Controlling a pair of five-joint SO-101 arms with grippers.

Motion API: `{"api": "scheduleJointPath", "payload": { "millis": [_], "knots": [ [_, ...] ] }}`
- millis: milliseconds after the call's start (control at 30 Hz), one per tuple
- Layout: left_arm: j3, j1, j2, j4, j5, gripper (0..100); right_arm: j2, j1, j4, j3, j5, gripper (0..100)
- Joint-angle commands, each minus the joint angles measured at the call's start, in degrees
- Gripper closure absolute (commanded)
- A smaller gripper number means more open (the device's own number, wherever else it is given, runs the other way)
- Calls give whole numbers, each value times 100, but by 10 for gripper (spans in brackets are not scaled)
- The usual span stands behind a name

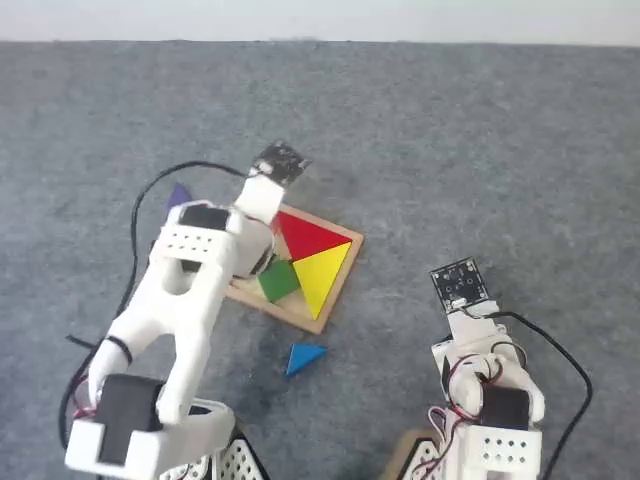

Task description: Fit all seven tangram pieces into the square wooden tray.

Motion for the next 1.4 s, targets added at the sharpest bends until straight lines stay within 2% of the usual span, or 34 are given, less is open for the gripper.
{"api": "scheduleJointPath", "payload": {
  "millis": [0, 333, 533, 767, 833, 1167, 1367],
  "knots": [
    [110, 26, 9, -290, 123, 885, -92, -22, 13, 97, 44, 991],
    [400, 448, 35, -308, 149, 885, -92, -22, 13, 97, 44, 991],
    [286, 185, -387, -105, 158, 927, -92, -22, 13, 97, 44, 991],
    [1103, 1213, -1363, 132, 167, 927, -92, -22, 13, 97, 44, 991],
    [1174, 1275, -1415, 132, 167, 927, -92, -22, 13, 97, 44, 991],
    [857, 1240, -44, -378, 167, 927, -92, -22, 13, 97, 44, 991],
    [92, 826, 782, -369, 299, 927, -92, -22, 13, 97, 44, 991]
  ]
}}
